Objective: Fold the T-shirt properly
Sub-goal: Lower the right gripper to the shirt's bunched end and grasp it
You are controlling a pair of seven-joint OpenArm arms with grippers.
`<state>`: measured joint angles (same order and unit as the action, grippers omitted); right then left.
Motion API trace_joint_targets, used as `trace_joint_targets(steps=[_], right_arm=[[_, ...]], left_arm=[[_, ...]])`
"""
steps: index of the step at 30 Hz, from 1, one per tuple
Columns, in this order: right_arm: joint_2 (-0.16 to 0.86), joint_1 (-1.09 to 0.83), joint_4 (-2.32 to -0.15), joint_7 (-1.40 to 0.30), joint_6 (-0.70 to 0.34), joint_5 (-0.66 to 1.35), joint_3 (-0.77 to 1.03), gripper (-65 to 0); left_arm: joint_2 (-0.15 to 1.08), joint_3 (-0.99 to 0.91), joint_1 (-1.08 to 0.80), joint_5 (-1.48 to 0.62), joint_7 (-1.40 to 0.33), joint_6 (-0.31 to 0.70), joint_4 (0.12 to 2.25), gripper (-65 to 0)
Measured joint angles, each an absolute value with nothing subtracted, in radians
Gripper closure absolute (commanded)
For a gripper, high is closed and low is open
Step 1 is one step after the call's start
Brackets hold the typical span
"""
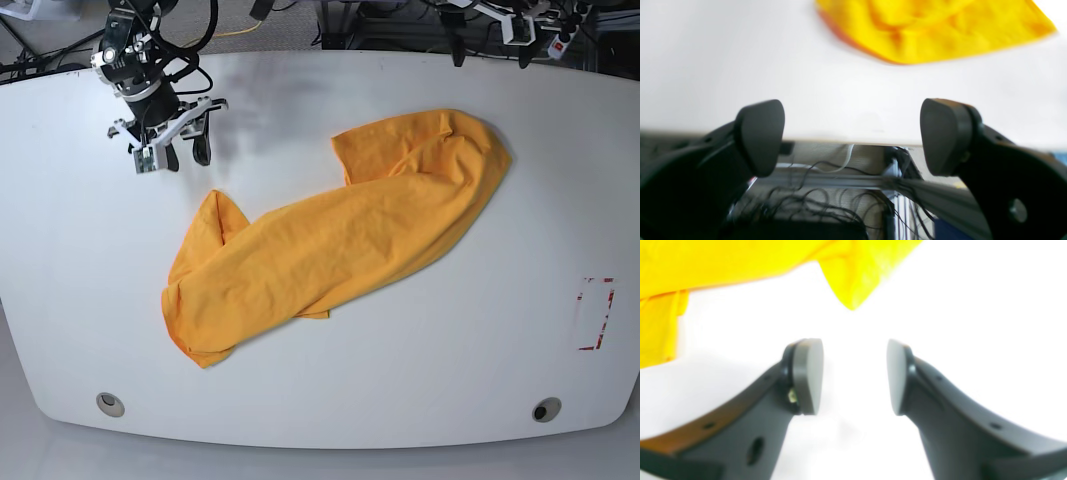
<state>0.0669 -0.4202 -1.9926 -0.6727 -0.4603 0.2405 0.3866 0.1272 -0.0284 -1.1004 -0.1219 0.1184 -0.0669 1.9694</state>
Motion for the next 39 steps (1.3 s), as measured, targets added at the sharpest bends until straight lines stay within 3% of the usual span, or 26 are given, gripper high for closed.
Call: trace_joint_targets(steps=[6, 14, 29, 39], right_arm=[[0.079, -0.291, -1.952, -0.77, -0.452, 0.233, 0.392, -33.3], [0.093, -0.149, -1.83, -0.83, -0.453, 0.234, 0.391, -33.0], [0.18, 0.155, -1.426, -0.822, -0.451, 0.234, 0.391, -32.8], [0.25, 0.339, -1.075, -0.709, -0.447, 0.241, 0.393, -32.8]], left_arm=[[0.185, 0.125, -1.014, -0.007, 0.121, -0.062, 1.969, -61.2], [0.192, 0.144, -0.934, 0.004, 0.033, -0.065, 1.97, -61.2], [0.238, 0.143, -0.868, 0.004, 0.001, -0.067, 1.971, -61.2], [0.239, 0.145, -0.87, 0.004, -0.001, -0.065, 1.971, -61.2]])
